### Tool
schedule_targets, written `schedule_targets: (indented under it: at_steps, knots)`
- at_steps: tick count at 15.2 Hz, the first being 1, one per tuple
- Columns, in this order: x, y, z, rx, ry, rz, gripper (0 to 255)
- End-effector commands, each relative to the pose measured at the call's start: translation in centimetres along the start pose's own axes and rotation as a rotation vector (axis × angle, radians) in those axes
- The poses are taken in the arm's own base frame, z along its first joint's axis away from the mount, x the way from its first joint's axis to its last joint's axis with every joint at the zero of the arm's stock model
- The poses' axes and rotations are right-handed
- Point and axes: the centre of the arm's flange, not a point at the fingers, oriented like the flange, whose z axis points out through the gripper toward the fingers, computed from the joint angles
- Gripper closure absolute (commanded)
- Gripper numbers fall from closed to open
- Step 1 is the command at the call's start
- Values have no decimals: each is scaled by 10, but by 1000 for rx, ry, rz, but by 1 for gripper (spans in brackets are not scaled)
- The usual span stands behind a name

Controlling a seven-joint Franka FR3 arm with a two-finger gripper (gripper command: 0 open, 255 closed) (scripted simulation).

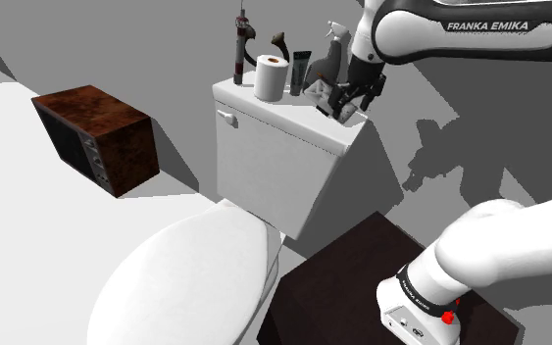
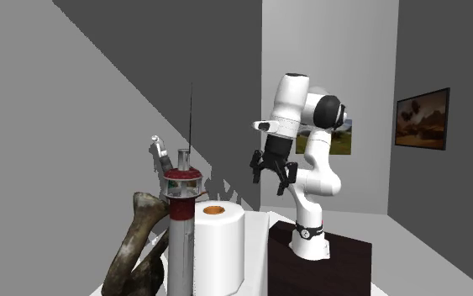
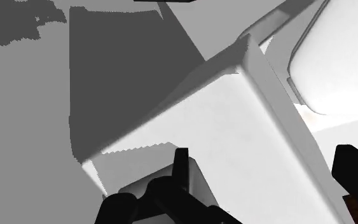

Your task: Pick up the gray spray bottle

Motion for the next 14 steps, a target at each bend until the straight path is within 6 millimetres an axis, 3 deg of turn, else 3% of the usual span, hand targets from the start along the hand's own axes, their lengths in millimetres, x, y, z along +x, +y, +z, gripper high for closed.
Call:
schedule_targets:
  at_steps: [1, 7, 14]
  knots:
    - [17, -4, 2, -45, 53, 60, 0]
    - [75, -7, 10, -183, 197, 231, 0]
    - [142, 2, 8, -343, 366, 430, 0]
